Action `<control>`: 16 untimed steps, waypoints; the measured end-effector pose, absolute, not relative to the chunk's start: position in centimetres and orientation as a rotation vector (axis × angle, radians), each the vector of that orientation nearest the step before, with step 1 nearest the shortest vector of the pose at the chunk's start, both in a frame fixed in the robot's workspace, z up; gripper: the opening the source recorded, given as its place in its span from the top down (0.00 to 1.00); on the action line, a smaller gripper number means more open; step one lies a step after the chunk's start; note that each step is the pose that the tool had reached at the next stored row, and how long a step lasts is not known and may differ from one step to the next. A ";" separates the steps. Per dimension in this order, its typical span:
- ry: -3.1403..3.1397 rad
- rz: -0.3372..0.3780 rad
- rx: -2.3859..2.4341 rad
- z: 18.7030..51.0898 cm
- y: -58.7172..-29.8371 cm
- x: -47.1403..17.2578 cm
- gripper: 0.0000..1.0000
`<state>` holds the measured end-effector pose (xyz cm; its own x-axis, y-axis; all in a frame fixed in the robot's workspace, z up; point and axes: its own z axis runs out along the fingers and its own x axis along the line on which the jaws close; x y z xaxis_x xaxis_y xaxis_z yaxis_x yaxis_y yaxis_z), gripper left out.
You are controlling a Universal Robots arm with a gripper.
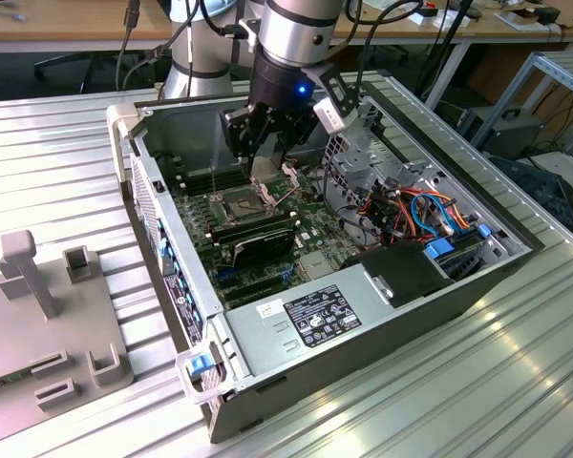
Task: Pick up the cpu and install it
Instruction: 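Pick up the cpu and move it towards the insertion slot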
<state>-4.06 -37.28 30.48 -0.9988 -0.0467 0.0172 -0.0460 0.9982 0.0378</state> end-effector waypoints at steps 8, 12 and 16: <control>-3.122 -0.058 0.072 30.3 -37.3 -4.1 0.46; -3.122 -0.058 0.072 30.1 -37.3 -4.0 0.46; -3.122 -0.058 0.072 29.6 -37.2 -4.0 0.46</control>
<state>-3.97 -37.22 29.61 -0.9988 -0.0467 0.0173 -0.0460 0.9982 0.0378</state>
